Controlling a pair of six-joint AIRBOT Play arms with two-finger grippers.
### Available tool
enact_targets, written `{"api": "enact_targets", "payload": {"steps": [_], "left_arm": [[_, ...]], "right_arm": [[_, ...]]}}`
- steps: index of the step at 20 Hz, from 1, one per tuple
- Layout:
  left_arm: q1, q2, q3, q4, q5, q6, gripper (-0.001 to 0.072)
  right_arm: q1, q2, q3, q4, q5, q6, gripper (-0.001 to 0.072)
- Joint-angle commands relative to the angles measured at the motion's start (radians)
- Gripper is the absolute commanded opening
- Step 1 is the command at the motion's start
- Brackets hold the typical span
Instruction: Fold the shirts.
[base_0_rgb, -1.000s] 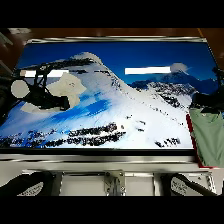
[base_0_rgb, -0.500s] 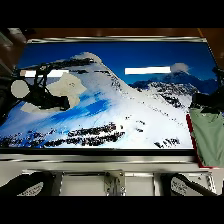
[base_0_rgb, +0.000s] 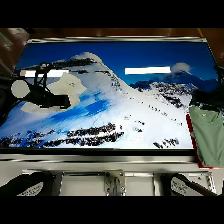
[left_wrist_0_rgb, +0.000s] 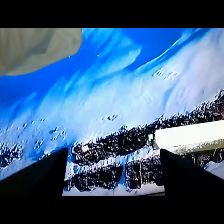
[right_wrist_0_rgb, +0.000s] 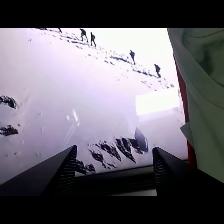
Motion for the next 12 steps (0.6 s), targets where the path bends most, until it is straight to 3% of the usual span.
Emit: {"api": "enact_targets", "payload": {"steps": [1,5,8,12], "left_arm": [[0.0,-0.004,0.0,-0.019,0.149,-0.003,0.072],[0.0,-0.009,0.0,-0.079,0.302,-0.011,0.072],[0.003,-0.023,0.001,-0.058,0.33,-0.004,0.072],[0.17,-0.18,0.111,0.0,0.203,-0.08,0.072]], "right_arm": [[0.0,0.0,0.001,0.05,-0.043,0.001,0.0591],[0.0,0.0,0.001,0.089,-0.058,0.001,0.0591],[0.0,0.0,0.001,0.089,-0.057,0.001,0.0591],[0.0,-0.001,0.001,0.09,-0.039,0.0,0.0591]]}}
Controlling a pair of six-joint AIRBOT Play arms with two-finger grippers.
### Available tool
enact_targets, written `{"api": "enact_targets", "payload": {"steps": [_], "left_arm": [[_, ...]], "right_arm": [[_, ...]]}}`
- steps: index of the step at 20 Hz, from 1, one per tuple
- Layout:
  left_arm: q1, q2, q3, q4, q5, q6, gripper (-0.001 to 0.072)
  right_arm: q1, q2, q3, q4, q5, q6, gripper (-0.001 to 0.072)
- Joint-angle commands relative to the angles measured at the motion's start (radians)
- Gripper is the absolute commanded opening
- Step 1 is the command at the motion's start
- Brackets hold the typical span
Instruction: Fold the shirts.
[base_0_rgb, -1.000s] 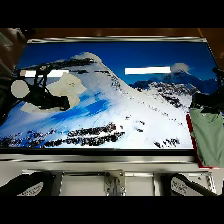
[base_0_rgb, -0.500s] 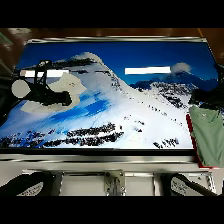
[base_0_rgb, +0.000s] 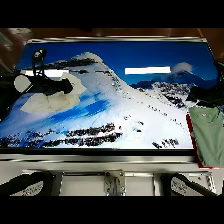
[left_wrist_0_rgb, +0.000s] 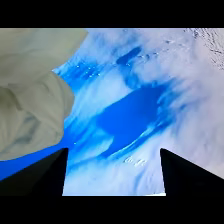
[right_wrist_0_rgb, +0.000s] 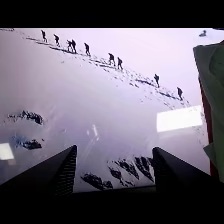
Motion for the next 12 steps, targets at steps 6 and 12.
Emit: {"api": "enact_targets", "payload": {"steps": [6,12], "left_arm": [[0.336,-0.45,0.257,-0.005,-0.23,-0.045,0.072],[0.352,-0.608,0.264,-0.082,-0.213,0.012,0.072]], "right_arm": [[0.0,-0.001,0.001,0.029,0.01,-0.001,0.0591],[0.0,-0.001,0.0,0.114,0.009,-0.011,0.0591]]}}
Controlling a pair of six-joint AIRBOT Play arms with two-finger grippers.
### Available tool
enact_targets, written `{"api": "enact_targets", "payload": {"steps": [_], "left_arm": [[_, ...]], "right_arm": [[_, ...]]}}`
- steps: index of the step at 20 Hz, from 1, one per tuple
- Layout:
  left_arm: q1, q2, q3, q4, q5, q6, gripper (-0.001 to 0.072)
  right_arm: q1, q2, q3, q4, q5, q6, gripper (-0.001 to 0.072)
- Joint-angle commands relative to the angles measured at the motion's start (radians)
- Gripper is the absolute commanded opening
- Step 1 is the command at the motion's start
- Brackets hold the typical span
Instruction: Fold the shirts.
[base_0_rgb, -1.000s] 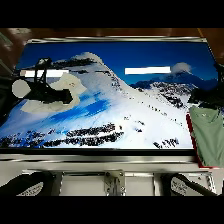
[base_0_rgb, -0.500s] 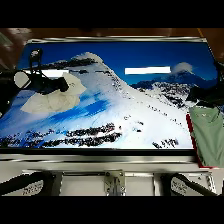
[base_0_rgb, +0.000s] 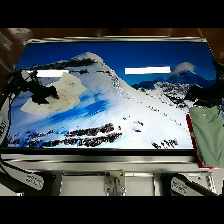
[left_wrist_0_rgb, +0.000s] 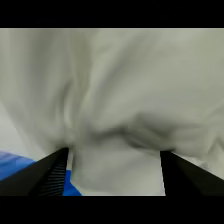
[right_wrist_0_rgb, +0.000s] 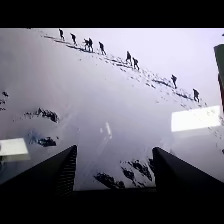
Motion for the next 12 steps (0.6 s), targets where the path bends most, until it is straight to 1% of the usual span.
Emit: {"api": "enact_targets", "payload": {"steps": [1,2,3,4,6,8,9,10,11,12], "left_arm": [[0.013,-0.077,0.012,-0.05,-0.004,0.049,0.07],[0.014,-0.075,0.013,-0.068,0.004,0.057,0.0334],[0.014,-0.066,0.022,-0.105,0.011,0.098,0.0047],[0.01,-0.05,0.044,-0.142,0.01,0.14,0.0043],[-0.011,0.015,0.113,-0.161,-0.002,0.196,0.0043],[-0.05,0.131,0.185,-0.175,-0.003,0.256,0.0042],[-0.076,0.206,0.221,-0.219,-0.005,0.314,0.0043],[-0.102,0.28,0.257,-0.283,-0.018,0.368,0.0042],[-0.134,0.361,0.297,-0.349,-0.034,0.409,0.0042],[-0.168,0.434,0.33,-0.389,-0.033,0.416,0.0042]], "right_arm": [[0.0,0.0,0.001,0.046,0.001,-0.004,0.0591],[0.0,0.0,0.001,0.046,0.001,-0.004,0.0591],[0.0,0.0,0.001,0.047,0.006,-0.004,0.0591],[0.0,0.0,0.001,0.055,0.015,-0.005,0.059],[0.0,0.0,0.001,0.086,0.048,-0.013,0.059],[0.0,0.0,0.001,0.132,0.05,-0.049,0.059],[0.0,0.0,0.001,0.15,0.057,-0.058,0.0589],[0.0,0.003,0.001,0.166,0.084,-0.063,0.0538],[0.0,0.011,0.001,0.169,0.113,-0.066,0.0461],[0.0,0.027,0.001,0.168,0.127,-0.067,0.0454]]}}
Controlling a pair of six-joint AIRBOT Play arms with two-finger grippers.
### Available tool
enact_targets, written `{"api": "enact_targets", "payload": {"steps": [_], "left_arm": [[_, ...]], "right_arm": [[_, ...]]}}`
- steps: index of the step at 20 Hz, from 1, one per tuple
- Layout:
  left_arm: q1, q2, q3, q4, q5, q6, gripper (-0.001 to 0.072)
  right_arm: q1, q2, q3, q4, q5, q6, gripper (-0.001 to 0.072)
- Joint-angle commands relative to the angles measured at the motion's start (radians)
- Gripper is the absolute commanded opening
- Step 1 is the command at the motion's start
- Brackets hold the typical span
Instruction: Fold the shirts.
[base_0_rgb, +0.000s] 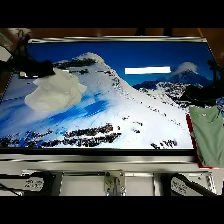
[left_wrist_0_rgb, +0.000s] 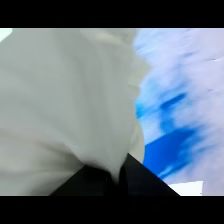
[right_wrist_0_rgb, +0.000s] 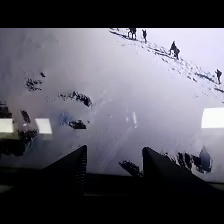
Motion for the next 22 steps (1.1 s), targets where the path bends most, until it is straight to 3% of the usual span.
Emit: {"api": "enact_targets", "payload": {"steps": [1,4,5,6,10,15,18,21,22], "left_arm": [[-0.109,0.246,0.123,-0.159,-0.003,0.113,0.0042],[-0.254,0.4,0.164,-0.165,0.03,0.108,0.0042],[-0.304,0.426,0.163,-0.164,0.029,0.106,0.0042],[-0.347,0.435,0.163,-0.164,0.026,0.096,0.0042],[-0.474,0.386,0.101,-0.164,0.019,0.061,0.0043],[-0.605,0.259,-0.253,-0.164,0.065,0.044,0.0043],[-0.687,0.157,-0.484,-0.167,0.225,-0.029,0.0043],[-0.691,0.034,-0.533,-0.169,0.211,-0.123,0.005],[-0.671,0.013,-0.522,-0.173,0.179,-0.143,0.022]], "right_arm": [[0.0,0.046,0.001,0.035,0.053,-0.023,0.0455],[0.0,0.163,0.001,0.034,0.029,-0.038,0.0476],[0.0,0.204,0.001,0.034,0.031,-0.043,0.0621],[0.0,0.245,0.001,0.034,0.039,-0.047,0.0679],[0.0,0.347,0.001,0.034,0.11,-0.046,0.0679],[0.0,0.354,-0.118,0.048,0.1,-0.035,0.0679],[0.02,0.354,-0.352,0.074,-0.003,-0.036,0.0679],[0.132,0.354,-0.564,0.091,-0.178,-0.033,0.0679],[0.177,0.354,-0.607,0.092,-0.235,-0.024,0.0679]]}}
